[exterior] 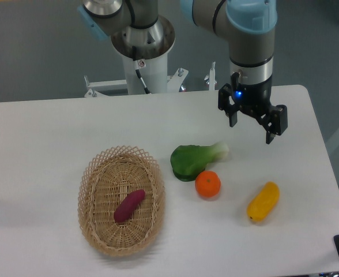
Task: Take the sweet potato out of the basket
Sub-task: 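Move the open gripper over the basket and lower toward the sweet potato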
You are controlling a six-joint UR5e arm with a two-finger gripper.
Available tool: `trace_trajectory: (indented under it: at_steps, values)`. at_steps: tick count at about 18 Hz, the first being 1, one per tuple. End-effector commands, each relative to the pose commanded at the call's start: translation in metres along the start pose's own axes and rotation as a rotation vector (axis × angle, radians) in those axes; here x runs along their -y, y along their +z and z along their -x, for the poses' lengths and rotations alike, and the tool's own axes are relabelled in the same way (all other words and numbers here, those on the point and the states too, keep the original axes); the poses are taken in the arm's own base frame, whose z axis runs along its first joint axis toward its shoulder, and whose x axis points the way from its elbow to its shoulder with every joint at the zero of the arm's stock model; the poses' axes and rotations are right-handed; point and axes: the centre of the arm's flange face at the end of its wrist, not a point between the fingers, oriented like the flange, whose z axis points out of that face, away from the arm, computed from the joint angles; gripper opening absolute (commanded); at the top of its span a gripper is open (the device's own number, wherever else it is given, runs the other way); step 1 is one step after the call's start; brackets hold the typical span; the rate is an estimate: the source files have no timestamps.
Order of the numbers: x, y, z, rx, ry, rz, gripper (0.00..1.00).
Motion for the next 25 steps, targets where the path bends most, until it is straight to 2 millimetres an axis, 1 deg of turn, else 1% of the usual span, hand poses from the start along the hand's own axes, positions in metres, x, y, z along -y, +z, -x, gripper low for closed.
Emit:
trace_trajectory:
  at_steps: [2, 5, 7, 9, 11, 13, 15, 16, 17, 19, 21, 23, 25]
  values:
    - [0.001, 0.002, -0.002, -0.004, 0.001, 0.005, 1.00]
    - [0.002, -0.005, -0.005, 0.001, -0.025, -0.002, 1.00]
    - [0.009, -0.005, -0.010, -0.009, -0.030, -0.029, 1.00]
    - [0.015, 0.004, -0.018, -0.030, -0.038, -0.062, 1.00]
    - [0.027, 0.006, -0.031, -0.059, -0.140, -0.101, 1.00]
    - [0.045, 0.012, -0.039, -0.091, -0.263, -0.120, 1.00]
    - [0.078, 0.026, -0.052, -0.114, -0.309, -0.129, 1.00]
    - [0.093, 0.028, -0.058, -0.106, -0.321, -0.143, 1.00]
    - [0.103, 0.032, -0.063, -0.106, -0.338, -0.149, 1.00]
    - [0.127, 0.046, -0.081, -0.141, -0.345, -0.140, 1.00]
    - [0.146, 0.070, -0.095, -0.185, -0.359, -0.116, 1.00]
    - [0.170, 0.084, -0.109, -0.196, -0.376, -0.118, 1.00]
    - [0.184, 0.094, -0.118, -0.171, -0.376, -0.146, 1.00]
